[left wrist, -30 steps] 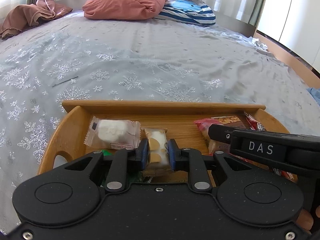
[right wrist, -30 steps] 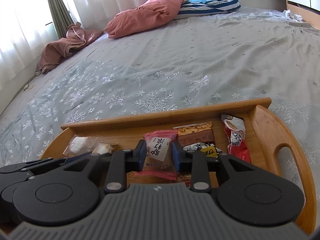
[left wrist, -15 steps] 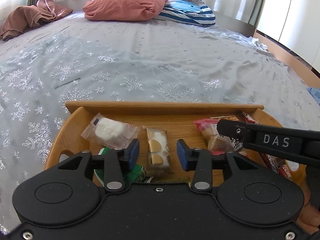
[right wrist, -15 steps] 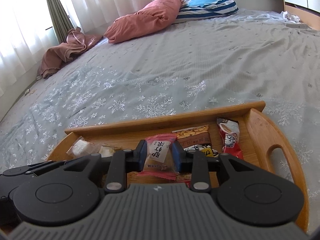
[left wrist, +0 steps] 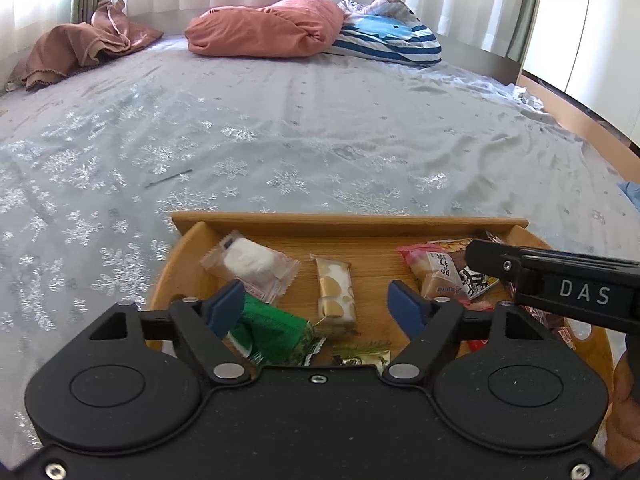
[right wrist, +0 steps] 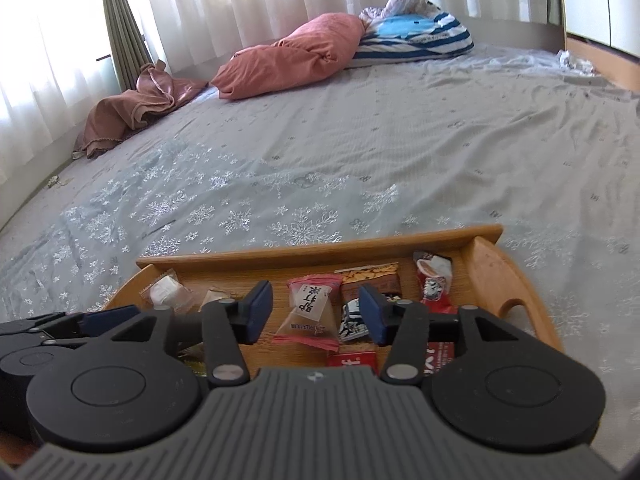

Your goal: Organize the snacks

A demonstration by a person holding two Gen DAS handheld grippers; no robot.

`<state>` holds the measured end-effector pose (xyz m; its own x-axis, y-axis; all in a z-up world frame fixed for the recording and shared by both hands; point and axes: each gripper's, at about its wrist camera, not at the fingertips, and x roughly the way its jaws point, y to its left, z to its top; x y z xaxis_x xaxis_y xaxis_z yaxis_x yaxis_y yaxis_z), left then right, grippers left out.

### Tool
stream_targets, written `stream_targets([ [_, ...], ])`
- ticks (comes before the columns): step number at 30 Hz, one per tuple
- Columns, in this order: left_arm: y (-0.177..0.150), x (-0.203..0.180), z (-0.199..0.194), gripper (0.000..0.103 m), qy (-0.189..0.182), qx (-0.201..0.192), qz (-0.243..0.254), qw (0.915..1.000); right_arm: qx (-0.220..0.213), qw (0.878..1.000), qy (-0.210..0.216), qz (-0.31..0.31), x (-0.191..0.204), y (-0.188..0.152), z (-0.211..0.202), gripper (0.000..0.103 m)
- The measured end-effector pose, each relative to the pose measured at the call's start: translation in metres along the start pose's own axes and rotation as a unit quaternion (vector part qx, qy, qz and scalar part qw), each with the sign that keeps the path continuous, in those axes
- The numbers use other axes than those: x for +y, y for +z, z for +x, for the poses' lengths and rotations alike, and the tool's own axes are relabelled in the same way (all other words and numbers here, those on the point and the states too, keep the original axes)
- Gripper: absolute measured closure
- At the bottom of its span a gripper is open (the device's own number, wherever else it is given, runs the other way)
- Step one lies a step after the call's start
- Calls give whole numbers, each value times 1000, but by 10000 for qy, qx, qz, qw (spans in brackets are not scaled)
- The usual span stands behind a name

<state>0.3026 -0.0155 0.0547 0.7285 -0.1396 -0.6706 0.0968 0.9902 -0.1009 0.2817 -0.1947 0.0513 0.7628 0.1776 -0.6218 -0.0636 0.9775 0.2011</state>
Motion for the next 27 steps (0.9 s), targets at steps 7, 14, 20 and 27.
stream_targets([
  [7, -4, 0, -18, 17, 47, -75, 61, 9999, -130, 9996, -123, -199, 2, -2, -18, 22],
  [14, -6, 0, -34, 2, 26, -110, 59, 9999, -319, 9987, -198, -335, 4, -4, -34, 0],
  [20, -10, -2, -44, 2, 82, -115, 134, 9998, -391, 9979, -305, -412, 2, -7, -44, 0],
  [27, -17, -5, -61, 2, 17, -115, 168, 9998, -476, 9970, -376, -486, 0, -13, -57, 0],
])
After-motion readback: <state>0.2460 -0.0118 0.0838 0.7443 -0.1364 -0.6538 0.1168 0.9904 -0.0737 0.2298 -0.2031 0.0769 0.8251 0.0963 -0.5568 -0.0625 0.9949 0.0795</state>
